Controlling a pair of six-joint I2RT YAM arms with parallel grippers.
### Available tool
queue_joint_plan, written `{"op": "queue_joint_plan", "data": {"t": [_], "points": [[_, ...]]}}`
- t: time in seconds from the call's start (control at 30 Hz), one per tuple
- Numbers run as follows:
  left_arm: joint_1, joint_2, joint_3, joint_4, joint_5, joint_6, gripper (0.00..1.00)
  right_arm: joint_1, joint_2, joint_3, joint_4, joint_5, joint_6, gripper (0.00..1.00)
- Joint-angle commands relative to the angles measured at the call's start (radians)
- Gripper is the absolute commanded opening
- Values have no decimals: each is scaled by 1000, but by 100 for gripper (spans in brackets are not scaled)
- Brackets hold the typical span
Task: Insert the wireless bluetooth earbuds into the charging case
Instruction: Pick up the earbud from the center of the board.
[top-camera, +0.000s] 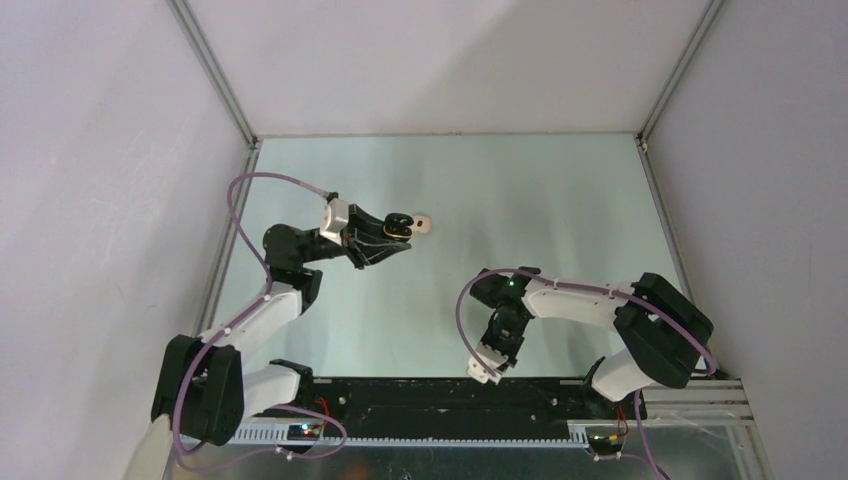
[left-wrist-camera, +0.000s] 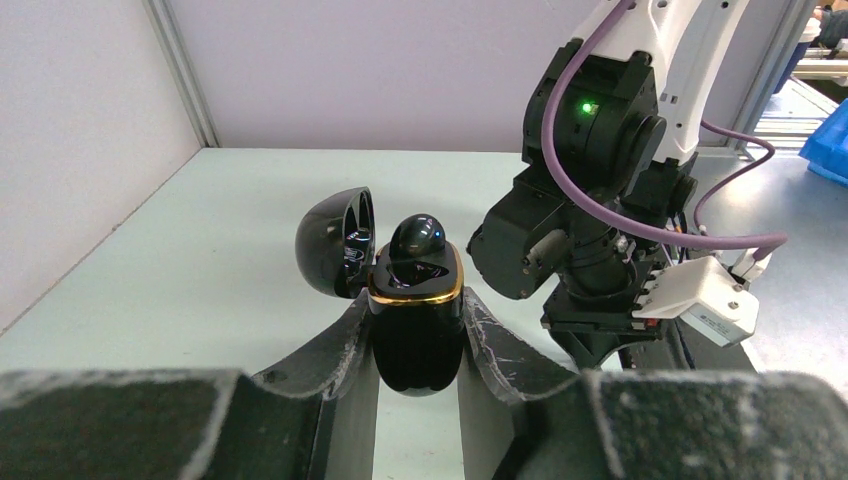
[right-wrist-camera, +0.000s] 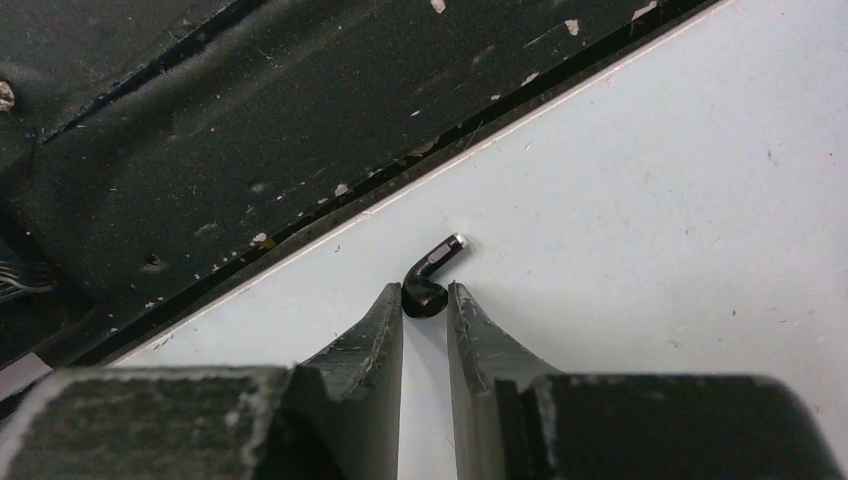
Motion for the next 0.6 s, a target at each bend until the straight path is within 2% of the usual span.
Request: {"op": "queue_joint_plan", "data": {"t": [0.0, 0.13, 0.23, 0.33, 0.57], "points": [[-5, -28, -1, 18, -13, 12, 11, 8, 12, -2, 41, 3, 46, 20], [-6, -27, -2, 17, -13, 13, 10, -10, 15, 16, 66, -12, 139, 19], [-7, -26, -3, 18, -11, 13, 10, -56, 30, 91, 103, -79, 339, 19], [-6, -28, -2, 19, -15, 11, 10, -154, 65, 194, 117, -153, 514, 18], [-6, -19, -5, 21, -34, 12, 10, -350, 150, 366, 172, -223, 966, 19]]}}
